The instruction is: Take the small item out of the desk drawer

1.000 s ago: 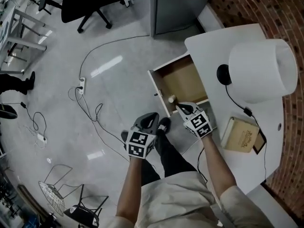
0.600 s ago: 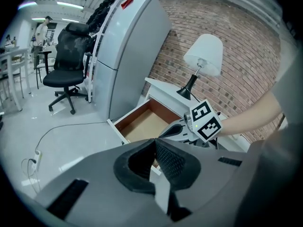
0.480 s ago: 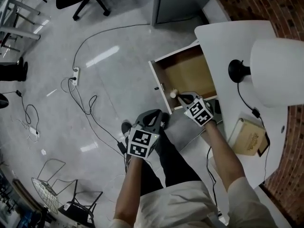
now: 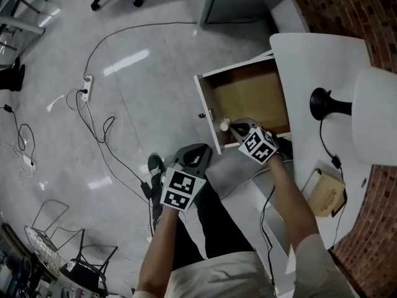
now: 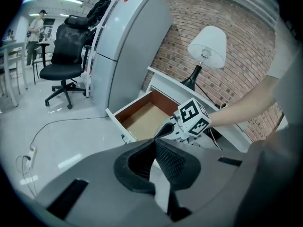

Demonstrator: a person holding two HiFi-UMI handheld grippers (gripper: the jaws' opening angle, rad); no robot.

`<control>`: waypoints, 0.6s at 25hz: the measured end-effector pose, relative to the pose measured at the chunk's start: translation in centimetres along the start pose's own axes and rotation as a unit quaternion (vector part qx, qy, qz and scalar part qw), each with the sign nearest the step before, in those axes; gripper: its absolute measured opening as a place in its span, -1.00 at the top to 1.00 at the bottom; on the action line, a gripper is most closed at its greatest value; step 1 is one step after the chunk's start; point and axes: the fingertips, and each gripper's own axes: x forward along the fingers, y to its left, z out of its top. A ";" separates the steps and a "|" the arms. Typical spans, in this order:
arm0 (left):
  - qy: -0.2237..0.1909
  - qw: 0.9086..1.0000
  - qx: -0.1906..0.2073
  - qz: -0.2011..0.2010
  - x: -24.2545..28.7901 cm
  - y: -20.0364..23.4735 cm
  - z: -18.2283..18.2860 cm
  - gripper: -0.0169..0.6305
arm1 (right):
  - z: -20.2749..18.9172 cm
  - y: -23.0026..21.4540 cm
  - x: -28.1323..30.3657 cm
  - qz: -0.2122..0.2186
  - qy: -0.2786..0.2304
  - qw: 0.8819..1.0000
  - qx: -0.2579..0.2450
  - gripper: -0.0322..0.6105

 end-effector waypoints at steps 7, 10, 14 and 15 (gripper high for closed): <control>-0.005 1.000 -0.009 0.004 1.7 2.0 -1.4 0.90 | -1.1 -0.2 2.7 0.032 0.047 0.991 -0.119 0.81; -0.002 1.000 -0.008 0.002 2.3 2.2 -1.7 0.90 | -0.8 -0.3 3.4 0.052 0.064 0.983 -0.162 0.72; -0.001 1.000 -0.011 0.004 2.3 2.6 -1.6 0.90 | -1.9 -0.6 3.7 0.078 0.103 0.967 -0.220 0.61; -0.001 1.000 -0.013 0.006 2.3 2.7 -1.7 0.90 | -2.4 -0.7 3.7 0.083 0.115 0.962 -0.234 0.55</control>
